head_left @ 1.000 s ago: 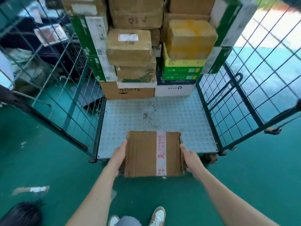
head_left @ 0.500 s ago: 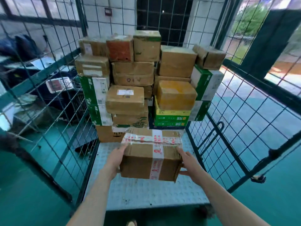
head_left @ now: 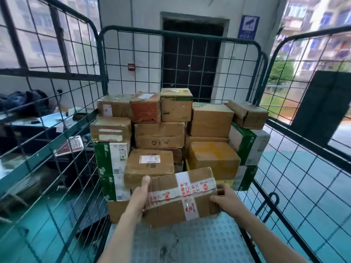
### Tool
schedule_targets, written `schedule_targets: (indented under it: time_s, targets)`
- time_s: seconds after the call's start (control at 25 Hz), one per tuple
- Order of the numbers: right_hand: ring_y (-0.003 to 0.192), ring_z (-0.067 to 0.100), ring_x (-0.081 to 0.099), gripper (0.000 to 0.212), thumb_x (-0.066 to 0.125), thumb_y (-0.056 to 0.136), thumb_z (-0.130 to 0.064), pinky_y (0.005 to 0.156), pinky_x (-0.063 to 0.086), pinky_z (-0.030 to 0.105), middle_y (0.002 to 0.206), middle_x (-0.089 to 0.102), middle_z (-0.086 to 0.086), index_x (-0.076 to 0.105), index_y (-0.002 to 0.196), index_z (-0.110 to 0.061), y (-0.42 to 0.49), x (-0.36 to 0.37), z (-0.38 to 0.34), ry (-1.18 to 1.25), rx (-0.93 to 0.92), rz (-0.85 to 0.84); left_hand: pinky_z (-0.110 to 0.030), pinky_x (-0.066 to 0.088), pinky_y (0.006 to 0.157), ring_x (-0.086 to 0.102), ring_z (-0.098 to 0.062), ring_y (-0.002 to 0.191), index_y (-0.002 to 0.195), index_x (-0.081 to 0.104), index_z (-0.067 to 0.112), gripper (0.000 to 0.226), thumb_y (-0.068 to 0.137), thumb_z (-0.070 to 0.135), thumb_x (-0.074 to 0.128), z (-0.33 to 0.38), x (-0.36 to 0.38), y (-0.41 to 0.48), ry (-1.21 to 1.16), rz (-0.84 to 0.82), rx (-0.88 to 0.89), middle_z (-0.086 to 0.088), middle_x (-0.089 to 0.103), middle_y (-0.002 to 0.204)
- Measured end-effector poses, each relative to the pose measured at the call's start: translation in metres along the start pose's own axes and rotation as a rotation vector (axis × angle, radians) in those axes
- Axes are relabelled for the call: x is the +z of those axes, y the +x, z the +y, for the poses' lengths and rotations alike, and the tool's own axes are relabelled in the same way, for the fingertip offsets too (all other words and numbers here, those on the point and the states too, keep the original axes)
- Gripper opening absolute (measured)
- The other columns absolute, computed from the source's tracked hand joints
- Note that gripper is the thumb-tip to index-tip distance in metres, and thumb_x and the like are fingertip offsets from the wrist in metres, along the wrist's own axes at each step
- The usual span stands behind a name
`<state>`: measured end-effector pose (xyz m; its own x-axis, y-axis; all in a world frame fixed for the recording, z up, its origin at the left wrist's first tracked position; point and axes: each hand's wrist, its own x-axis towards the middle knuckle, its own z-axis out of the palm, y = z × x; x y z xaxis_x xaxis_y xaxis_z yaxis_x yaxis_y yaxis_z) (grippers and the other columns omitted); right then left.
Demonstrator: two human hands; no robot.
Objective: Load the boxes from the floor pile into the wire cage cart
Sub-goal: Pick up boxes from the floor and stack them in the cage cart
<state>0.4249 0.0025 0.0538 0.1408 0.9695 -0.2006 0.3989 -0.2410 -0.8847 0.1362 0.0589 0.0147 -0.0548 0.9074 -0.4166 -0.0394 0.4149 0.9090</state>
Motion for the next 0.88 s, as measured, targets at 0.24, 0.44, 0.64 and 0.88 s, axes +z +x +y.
schedule_targets:
  time_s: [0.24, 0.44, 0.64, 0.88]
  targets:
    - [0.101, 0.029, 0.071, 0.075, 0.057, 0.079, -0.077, 0.076, 0.062, 0.046, 0.113, 0.070, 0.012, 0.051, 0.125, -0.017, 0.063, 0.007, -0.029, 0.330, 0.145, 0.088, -0.041, 0.055, 0.087, 0.068, -0.028, 0.087, 0.082, 0.068, 0.020, 0.078, 0.080, 0.089, 0.032, 0.059, 0.014, 0.024, 0.087, 0.065, 0.154, -0.010, 0.074, 0.089]
    - [0.100, 0.026, 0.068, 0.057, 0.048, 0.095, -0.064, 0.088, 0.055, 0.045, 0.107, 0.071, 0.009, 0.057, 0.120, -0.013, 0.104, 0.013, -0.050, 0.337, 0.103, 0.218, -0.032, 0.052, 0.072, 0.062, -0.022, 0.068, 0.074, 0.065, 0.005, 0.089, 0.075, 0.091, 0.041, 0.084, 0.022, 0.056, 0.169, 0.176, 0.225, -0.003, 0.068, 0.073]
    - [0.096, 0.025, 0.067, 0.038, 0.048, 0.102, -0.046, 0.078, 0.058, 0.040, 0.104, 0.068, 0.013, 0.058, 0.111, -0.010, 0.143, 0.026, -0.054, 0.330, 0.035, 0.189, -0.039, 0.047, 0.085, 0.057, -0.019, 0.092, 0.114, 0.058, 0.016, 0.029, 0.101, 0.041, 0.052, 0.103, 0.025, 0.088, 0.122, 0.281, 0.312, -0.003, 0.064, 0.104]
    - [0.099, 0.020, 0.067, 0.021, 0.047, 0.105, -0.031, 0.079, 0.059, 0.034, 0.107, 0.067, 0.008, 0.051, 0.119, -0.015, 0.195, 0.036, -0.072, 0.276, -0.045, 0.057, -0.050, 0.040, 0.111, 0.045, -0.027, 0.133, 0.156, 0.027, 0.032, 0.067, 0.099, 0.039, 0.061, 0.124, 0.025, 0.125, 0.291, 0.241, 0.343, 0.002, 0.048, 0.141]
